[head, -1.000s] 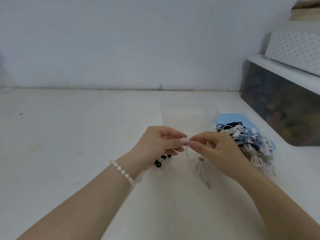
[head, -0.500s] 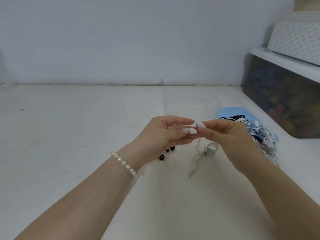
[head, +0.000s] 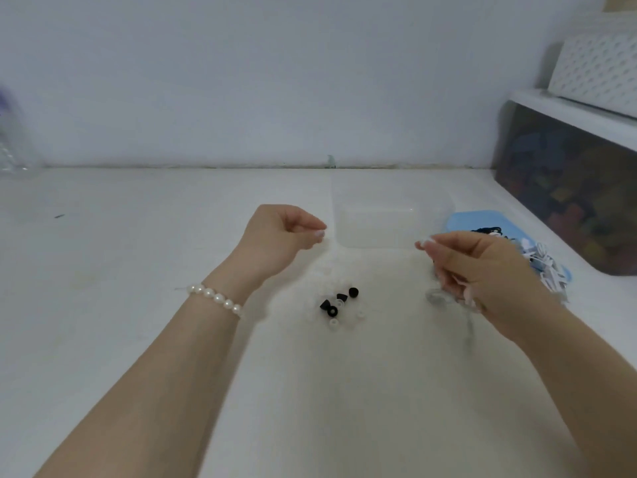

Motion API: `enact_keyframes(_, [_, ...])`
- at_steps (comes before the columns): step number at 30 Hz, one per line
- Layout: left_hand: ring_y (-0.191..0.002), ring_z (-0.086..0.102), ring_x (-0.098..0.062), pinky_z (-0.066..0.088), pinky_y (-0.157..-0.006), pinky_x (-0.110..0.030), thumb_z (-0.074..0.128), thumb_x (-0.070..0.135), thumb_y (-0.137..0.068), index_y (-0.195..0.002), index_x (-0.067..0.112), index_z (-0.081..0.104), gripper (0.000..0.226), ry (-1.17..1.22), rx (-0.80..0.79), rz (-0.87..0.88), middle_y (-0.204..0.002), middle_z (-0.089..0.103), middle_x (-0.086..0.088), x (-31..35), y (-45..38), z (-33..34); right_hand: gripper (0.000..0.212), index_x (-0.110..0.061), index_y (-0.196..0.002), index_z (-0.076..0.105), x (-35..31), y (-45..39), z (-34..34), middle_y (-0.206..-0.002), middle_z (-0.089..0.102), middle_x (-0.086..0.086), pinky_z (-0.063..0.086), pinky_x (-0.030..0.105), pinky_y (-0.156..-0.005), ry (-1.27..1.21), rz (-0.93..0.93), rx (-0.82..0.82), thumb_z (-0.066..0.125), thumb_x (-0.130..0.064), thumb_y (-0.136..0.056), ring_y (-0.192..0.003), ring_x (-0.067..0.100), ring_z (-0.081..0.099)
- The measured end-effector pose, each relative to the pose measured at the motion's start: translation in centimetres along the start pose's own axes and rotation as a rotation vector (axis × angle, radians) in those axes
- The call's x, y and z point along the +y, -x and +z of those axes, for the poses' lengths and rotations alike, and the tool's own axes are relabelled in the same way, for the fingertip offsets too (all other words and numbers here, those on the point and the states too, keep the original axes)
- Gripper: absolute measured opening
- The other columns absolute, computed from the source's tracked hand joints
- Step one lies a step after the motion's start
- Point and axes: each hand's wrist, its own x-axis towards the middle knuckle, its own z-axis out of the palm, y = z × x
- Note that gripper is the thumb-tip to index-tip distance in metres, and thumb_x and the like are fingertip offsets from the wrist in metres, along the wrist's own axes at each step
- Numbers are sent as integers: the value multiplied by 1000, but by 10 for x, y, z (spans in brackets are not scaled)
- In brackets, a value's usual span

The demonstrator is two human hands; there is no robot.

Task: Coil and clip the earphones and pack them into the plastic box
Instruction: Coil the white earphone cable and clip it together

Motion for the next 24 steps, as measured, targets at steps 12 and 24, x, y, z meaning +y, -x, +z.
enact_keyframes(12, [-60, 50, -3, 39, -59, -15, 67, 17, -81, -91, 15, 70, 10, -361, -95, -36, -67, 56, 11, -22, -6, 14, 10, -26, -77, 69, 16, -5, 18, -46, 39, -5, 33, 26, -54, 696, -250, 11, 63, -30, -84, -45, 10, 34])
enact_keyframes(24, [-77, 55, -10, 40, -68, -18, 71, 20, -79, -85, 22, 72, 7, -412, -186, 85, -82, 56, 15, -13, 3, 20, 16, -22, -91, 71, 20, 0, 24, -51, 49, -5, 35, 20, -56, 752, -287, 20, 61, -33, -85, -50, 7, 44])
